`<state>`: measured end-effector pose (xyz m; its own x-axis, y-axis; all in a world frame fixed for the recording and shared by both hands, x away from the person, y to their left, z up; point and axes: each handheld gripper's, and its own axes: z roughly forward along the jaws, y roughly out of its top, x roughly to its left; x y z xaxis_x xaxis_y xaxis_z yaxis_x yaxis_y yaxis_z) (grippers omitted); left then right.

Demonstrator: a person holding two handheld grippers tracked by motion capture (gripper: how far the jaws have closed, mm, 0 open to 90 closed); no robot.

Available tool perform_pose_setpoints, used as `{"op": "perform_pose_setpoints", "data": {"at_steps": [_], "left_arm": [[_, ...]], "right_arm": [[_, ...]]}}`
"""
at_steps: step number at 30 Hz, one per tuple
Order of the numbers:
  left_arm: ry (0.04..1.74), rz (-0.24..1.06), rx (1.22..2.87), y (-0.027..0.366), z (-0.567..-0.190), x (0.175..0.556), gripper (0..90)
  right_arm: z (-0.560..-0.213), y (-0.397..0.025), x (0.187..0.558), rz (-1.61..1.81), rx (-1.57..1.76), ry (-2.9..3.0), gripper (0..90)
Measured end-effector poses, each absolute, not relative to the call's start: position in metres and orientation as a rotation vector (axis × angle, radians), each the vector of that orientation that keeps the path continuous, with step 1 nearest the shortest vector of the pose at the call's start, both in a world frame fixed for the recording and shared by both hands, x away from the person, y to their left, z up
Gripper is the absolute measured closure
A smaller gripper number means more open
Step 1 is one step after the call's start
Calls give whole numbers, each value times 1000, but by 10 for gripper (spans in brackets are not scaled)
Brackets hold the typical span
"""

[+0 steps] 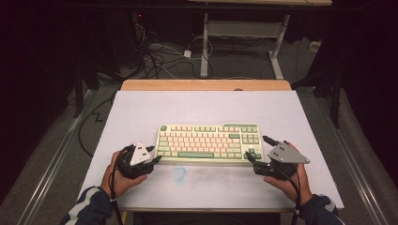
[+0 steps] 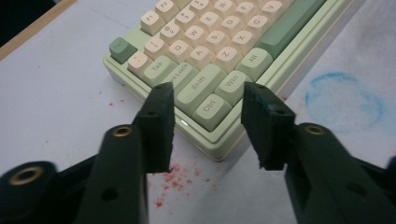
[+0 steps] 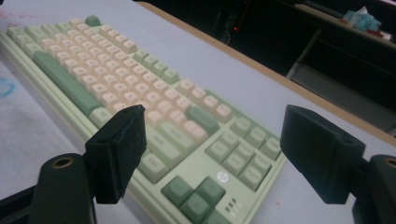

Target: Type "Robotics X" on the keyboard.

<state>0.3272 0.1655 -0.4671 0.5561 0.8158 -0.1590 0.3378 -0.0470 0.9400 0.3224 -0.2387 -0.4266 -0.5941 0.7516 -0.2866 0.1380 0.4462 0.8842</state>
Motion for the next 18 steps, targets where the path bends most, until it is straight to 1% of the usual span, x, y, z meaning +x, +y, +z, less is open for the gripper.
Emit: {"op": "perform_pose_setpoints", "data": {"at_steps": [5, 9, 18], "left_arm": [[1001, 482, 1637, 169, -462, 328, 746], [996, 456, 1645, 168, -459, 328, 863], [975, 417, 1683, 157, -452, 329, 874]], "right_arm": [[-433, -250, 313, 1154, 769, 2021, 233], [-437, -256, 307, 1138, 781, 2030, 233], [-439, -258, 307, 1097, 781, 2040, 236]]}}
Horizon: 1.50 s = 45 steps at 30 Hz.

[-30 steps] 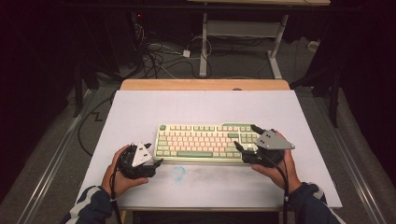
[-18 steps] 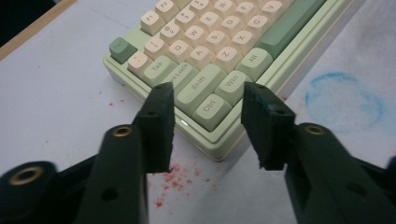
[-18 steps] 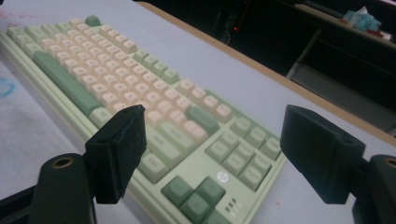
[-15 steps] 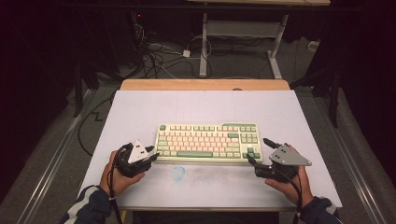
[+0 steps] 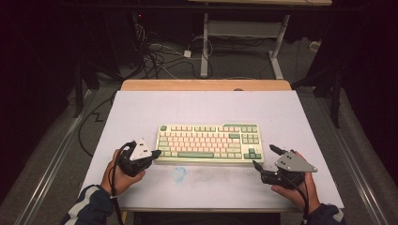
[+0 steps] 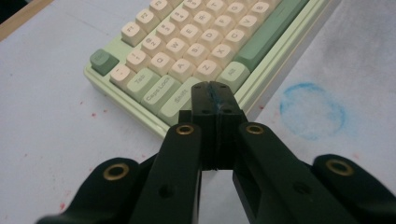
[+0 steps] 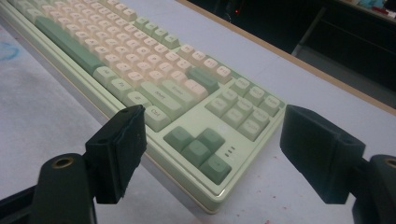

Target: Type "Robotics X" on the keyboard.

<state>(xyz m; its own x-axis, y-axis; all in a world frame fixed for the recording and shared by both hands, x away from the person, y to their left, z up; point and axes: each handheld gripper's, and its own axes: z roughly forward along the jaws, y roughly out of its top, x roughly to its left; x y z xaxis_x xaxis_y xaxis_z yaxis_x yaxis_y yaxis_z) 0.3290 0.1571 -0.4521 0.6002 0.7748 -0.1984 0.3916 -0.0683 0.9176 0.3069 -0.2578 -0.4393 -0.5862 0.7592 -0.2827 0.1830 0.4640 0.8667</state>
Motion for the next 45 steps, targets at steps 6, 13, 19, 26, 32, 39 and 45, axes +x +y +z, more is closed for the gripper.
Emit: {"op": "perform_pose_setpoints", "data": {"at_steps": [6, 13, 19, 26, 32, 39, 45], "left_arm": [[952, 381, 1708, 141, -447, 334, 875], [934, 356, 1736, 122, -447, 345, 874], [906, 341, 1770, 105, -447, 352, 874], [911, 326, 1800, 92, -452, 364, 874], [922, 327, 1820, 85, -456, 371, 874], [940, 326, 1831, 84, -460, 376, 874], [942, 325, 1844, 81, -464, 379, 874]], "right_arm": [[-440, -259, 309, 1113, 791, 2038, 242], [-443, -257, 310, 1103, 780, 2064, 241], [-444, -255, 311, 1096, 777, 2075, 241], [-446, -254, 312, 1090, 777, 2089, 242], [-447, -254, 312, 1089, 773, 2098, 241], [-448, -253, 313, 1086, 775, 2105, 241], [-448, -253, 312, 1080, 774, 2110, 242]]}}
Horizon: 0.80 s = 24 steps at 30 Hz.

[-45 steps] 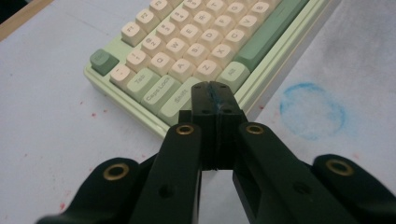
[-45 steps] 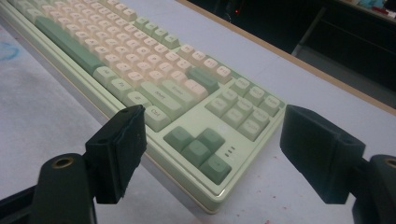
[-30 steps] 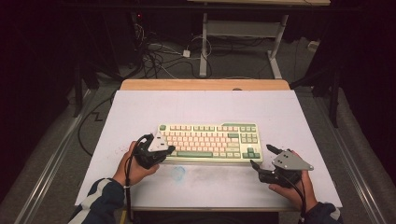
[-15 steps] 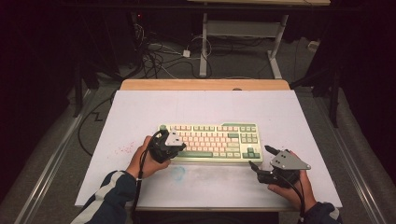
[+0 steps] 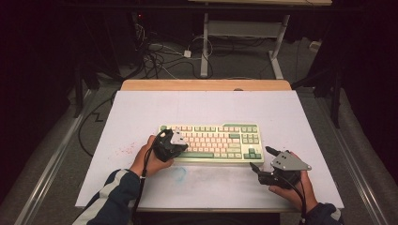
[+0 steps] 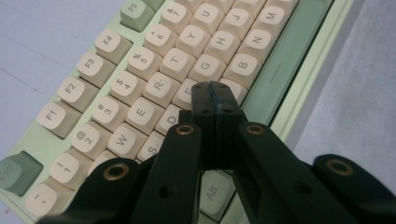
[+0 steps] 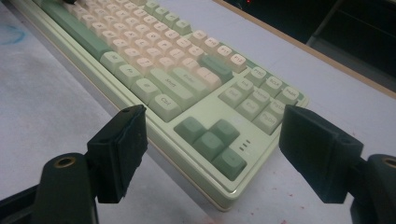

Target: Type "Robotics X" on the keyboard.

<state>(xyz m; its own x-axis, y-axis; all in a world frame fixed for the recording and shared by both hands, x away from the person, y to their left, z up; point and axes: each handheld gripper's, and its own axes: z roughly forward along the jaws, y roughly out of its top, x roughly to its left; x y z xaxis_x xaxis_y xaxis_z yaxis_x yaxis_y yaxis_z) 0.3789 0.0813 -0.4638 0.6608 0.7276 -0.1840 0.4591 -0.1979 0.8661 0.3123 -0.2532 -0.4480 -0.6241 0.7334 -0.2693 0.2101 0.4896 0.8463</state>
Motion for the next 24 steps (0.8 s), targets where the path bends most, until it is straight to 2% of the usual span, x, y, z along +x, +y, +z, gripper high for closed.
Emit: {"op": "perform_pose_setpoints", "data": {"at_steps": [16, 24], "left_arm": [[933, 349, 1869, 80, -467, 379, 873], [911, 393, 1827, 86, -459, 375, 850]], "right_arm": [[-450, -252, 312, 1061, 763, 2137, 241], [-449, -253, 313, 1071, 773, 2125, 241]]}}
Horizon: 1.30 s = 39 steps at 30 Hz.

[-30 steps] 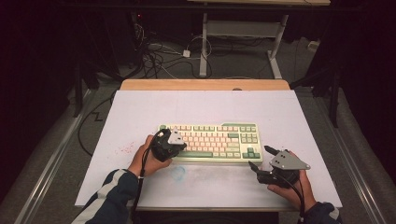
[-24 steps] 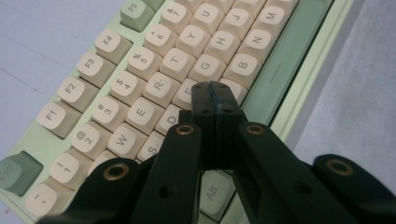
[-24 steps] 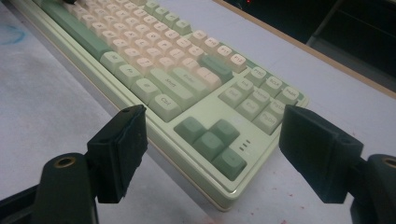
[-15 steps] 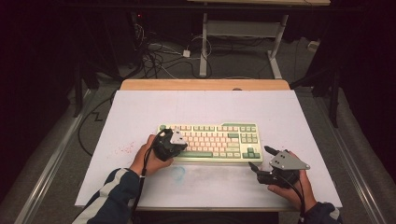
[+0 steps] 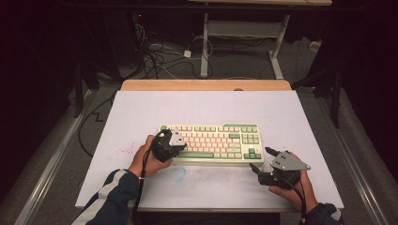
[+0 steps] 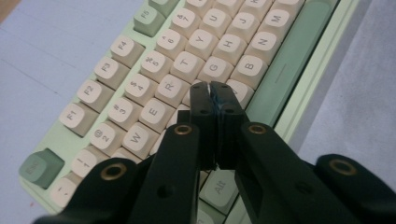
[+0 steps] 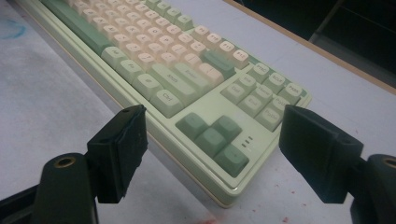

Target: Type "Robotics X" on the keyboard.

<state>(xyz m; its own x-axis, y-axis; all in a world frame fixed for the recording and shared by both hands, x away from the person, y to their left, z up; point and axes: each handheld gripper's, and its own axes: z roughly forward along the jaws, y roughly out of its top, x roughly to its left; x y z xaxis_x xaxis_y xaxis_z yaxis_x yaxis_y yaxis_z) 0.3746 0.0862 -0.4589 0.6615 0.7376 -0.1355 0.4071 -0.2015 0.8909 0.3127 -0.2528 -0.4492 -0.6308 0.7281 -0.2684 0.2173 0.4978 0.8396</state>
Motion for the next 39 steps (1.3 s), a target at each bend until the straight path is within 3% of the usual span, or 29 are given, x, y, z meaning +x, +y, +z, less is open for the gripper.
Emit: {"op": "perform_pose_setpoints", "data": {"at_steps": [6, 16, 28, 39], "left_arm": [[887, 427, 1761, 98, -450, 366, 799], [878, 472, 1718, 114, -454, 357, 625], [902, 545, 1652, 129, -464, 349, 251], [938, 566, 1611, 156, -470, 327, 196]], "right_arm": [[-450, -253, 312, 1065, 771, 2127, 241], [-447, -253, 312, 1080, 784, 2116, 242], [-449, -250, 312, 1087, 787, 2125, 242], [-448, -251, 313, 1088, 789, 2117, 241]]}}
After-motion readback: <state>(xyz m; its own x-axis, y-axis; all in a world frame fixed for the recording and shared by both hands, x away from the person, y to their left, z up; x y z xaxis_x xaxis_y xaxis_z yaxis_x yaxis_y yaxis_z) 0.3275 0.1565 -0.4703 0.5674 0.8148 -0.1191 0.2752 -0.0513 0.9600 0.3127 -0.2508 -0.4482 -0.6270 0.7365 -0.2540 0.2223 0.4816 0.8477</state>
